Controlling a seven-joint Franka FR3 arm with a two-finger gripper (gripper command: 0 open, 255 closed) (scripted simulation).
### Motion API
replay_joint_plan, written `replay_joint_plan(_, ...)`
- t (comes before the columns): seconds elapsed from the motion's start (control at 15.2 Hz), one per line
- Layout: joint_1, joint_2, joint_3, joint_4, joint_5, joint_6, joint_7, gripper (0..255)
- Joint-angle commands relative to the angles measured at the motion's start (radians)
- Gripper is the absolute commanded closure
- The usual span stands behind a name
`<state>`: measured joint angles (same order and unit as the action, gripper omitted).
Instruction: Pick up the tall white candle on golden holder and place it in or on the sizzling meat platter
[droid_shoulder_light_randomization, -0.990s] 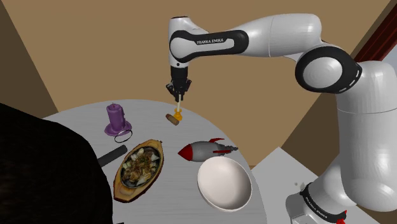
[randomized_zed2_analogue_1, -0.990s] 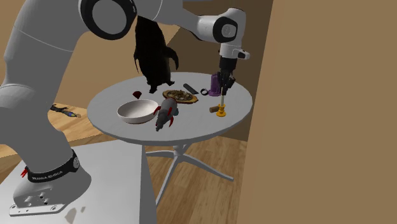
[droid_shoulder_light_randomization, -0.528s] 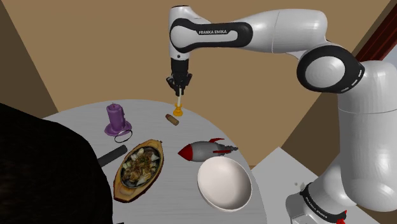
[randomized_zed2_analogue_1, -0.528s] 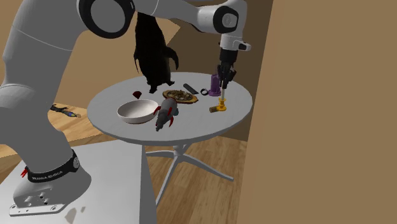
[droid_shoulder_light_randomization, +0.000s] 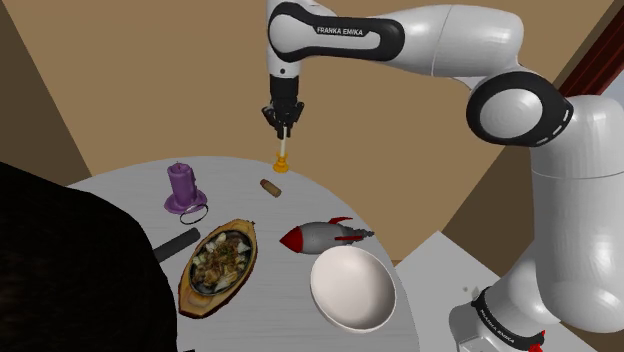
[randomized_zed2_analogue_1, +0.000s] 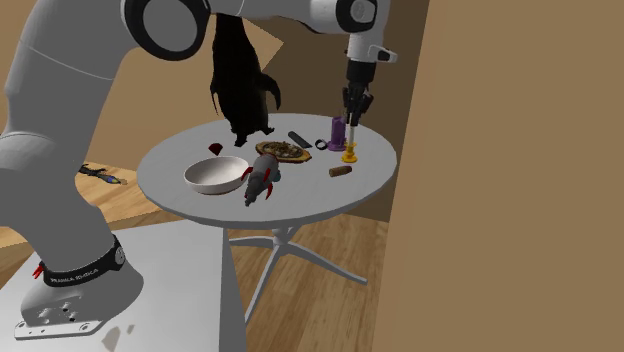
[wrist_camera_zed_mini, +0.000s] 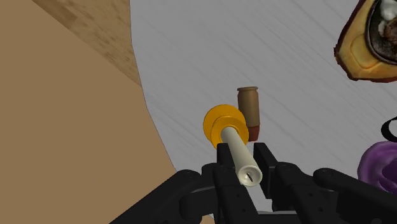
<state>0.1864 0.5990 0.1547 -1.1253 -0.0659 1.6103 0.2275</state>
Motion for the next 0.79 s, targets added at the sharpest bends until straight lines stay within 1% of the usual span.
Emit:
replay_joint_plan(0.0,0.003,0.007,0.0,0.041,-0.001,-0.035,0.001,255)
replay_joint_plan(0.4,0.012,0.033,0.0,0.167,-0.003,-0.134,0.0,255)
replay_joint_plan(0.46,0.013,0.035,0.0,0.174,-0.003,-0.139,0.0,255)
replay_joint_plan(0.73,0.063,-0.029,0.019,0.091,0.002,-0.119,0.074,255)
